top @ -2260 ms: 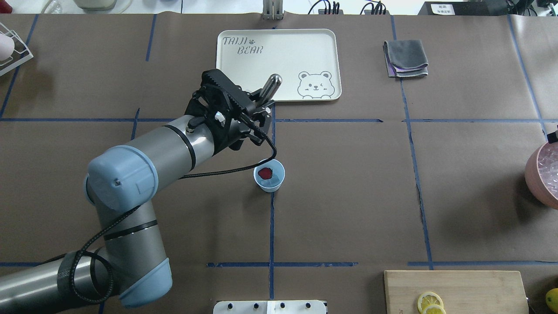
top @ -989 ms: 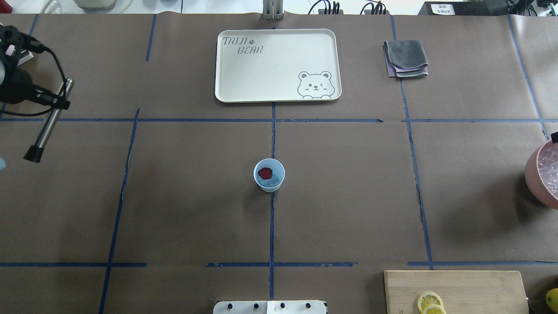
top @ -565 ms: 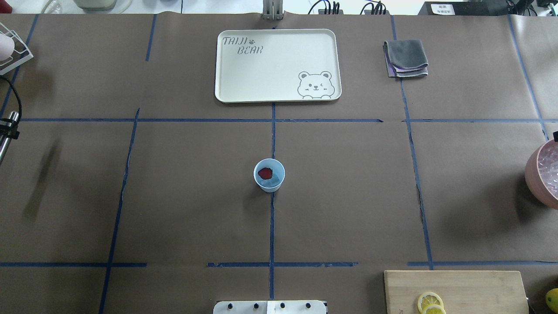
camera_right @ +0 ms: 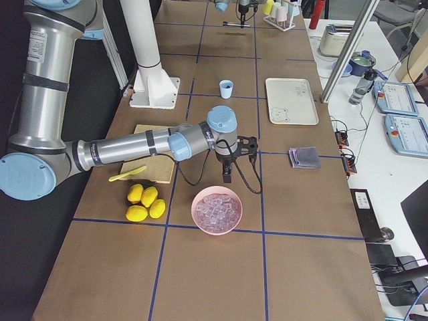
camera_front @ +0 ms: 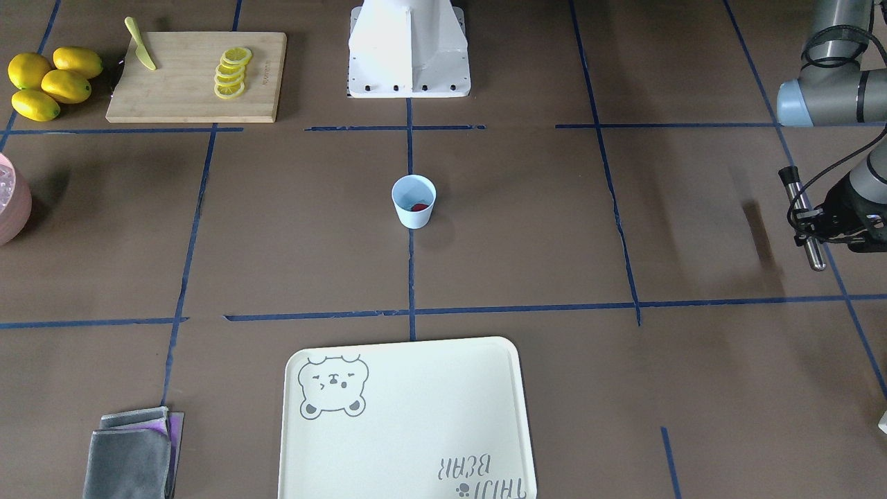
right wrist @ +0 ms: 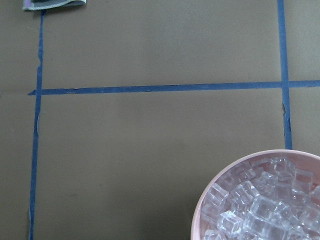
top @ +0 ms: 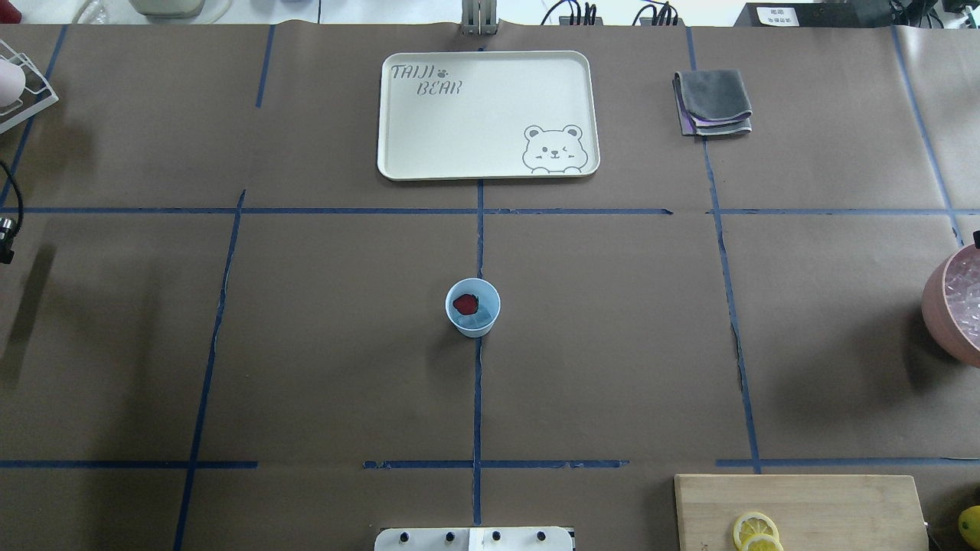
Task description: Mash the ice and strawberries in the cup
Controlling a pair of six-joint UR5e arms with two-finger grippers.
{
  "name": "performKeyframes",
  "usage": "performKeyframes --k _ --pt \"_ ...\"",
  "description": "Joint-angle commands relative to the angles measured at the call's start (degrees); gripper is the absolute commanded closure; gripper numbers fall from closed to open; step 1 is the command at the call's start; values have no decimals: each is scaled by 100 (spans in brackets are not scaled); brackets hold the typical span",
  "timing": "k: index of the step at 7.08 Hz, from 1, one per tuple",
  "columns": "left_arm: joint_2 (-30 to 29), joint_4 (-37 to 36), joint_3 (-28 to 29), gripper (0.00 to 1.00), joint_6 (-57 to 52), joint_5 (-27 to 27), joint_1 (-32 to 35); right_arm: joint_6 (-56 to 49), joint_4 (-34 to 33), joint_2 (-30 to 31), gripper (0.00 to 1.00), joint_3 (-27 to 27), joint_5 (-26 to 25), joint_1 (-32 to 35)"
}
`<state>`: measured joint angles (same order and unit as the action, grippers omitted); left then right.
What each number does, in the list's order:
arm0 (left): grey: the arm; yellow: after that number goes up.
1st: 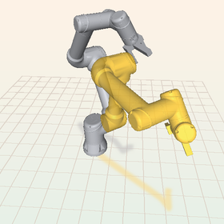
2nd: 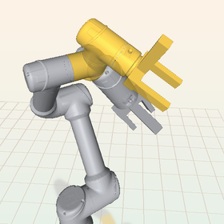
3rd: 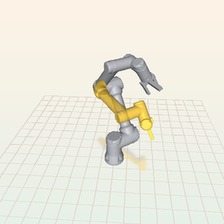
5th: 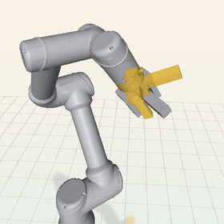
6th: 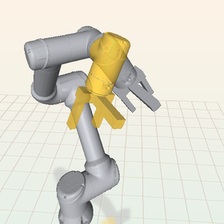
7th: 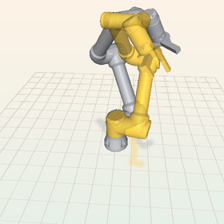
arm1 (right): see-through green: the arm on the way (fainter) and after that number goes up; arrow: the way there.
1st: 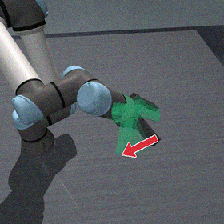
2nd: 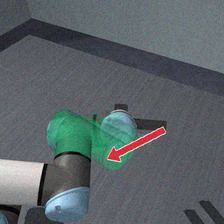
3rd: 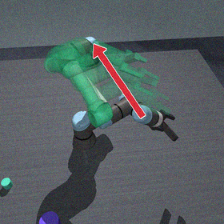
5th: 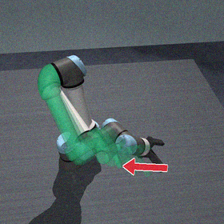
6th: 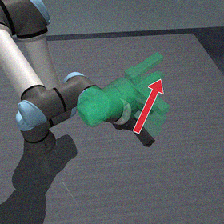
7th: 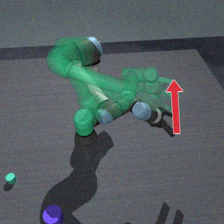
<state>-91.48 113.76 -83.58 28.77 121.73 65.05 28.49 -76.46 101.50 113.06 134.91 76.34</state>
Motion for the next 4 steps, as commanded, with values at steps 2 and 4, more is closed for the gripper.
performKeyframes --k 2,4 --pt "-44 582 498 98 217 -17 -18 8 -1 1 0 -3 -8 3" --pt "-80 805 624 98 235 -17 -27 8 -1 1 0 5 -9 3"
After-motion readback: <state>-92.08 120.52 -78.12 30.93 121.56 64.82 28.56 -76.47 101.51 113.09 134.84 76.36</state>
